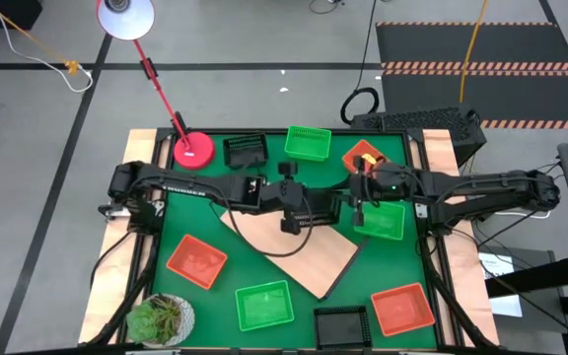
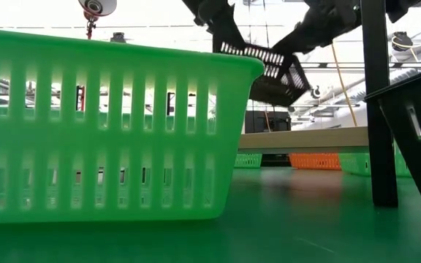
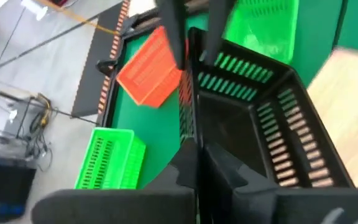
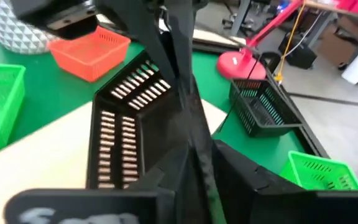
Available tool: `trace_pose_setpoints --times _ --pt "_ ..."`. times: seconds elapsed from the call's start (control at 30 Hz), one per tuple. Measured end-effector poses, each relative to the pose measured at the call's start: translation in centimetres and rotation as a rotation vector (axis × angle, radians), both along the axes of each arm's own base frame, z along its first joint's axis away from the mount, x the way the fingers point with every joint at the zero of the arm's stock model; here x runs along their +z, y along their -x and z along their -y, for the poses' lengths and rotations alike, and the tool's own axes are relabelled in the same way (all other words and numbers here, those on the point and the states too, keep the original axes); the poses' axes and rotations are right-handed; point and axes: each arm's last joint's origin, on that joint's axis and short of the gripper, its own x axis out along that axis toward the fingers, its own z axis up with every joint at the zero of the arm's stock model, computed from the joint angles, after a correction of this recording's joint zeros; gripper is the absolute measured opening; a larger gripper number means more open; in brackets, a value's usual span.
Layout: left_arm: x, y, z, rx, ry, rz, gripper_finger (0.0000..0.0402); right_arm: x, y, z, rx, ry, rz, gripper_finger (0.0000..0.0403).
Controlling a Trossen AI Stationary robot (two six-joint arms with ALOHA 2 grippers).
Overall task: Stack baskets on shelf by color
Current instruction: Put the middle black bin on the shelf
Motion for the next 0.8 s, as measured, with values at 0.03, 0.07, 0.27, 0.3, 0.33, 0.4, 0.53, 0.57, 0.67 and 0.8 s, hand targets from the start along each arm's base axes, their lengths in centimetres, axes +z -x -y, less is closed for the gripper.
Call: trace_pose_setpoints --times 0.03,0.07,0.27,0.3,0.33,0.4,0.53,0.57,0.67,0.8 --pt "0.4 0.3 0.0 0.013 0.019 0.011 0.0008 0.3 0.2 -0.1 0.003 0.001 0.014 0.0084" --pt "0.7 0.7 0.1 0.029 0.039 0.014 0.0008 0.6 0.6 -0.2 0.008 0.003 0.029 0.0091" --pt "2.1 3.0 0.8 0.218 0.201 0.06 0.0013 2.7 2.9 -0.7 0.03 0.022 0.145 0.0122" --pt "2.0 3.3 1.1 0.255 0.222 0.055 0.001 3.1 3.3 -0.7 0.029 0.024 0.168 0.0125" --pt "1.8 3.7 1.5 0.291 0.234 0.034 0.0008 3.4 3.7 -0.7 0.029 0.025 0.187 0.0128" --pt "1.3 4.4 2.4 0.373 0.252 0.013 0.0007 3.8 4.4 -0.7 0.026 0.022 0.214 0.0129" --pt "0.7 5.5 3.8 0.526 0.254 0.03 0.0018 4.2 5.5 -0.7 -0.016 0.002 0.238 0.0128" --pt "0.6 5.7 4.2 0.554 0.261 0.045 0.0018 4.3 5.7 -0.7 -0.032 -0.005 0.244 0.0127" --pt "0.4 6.5 5.2 0.626 0.269 0.067 0.0011 4.3 6.0 -0.7 -0.044 -0.029 0.248 0.0127" --pt "0.2 7.4 6.3 0.708 0.3 0.108 0.001 4.3 6.0 -0.7 -0.043 -0.037 0.243 0.0126"
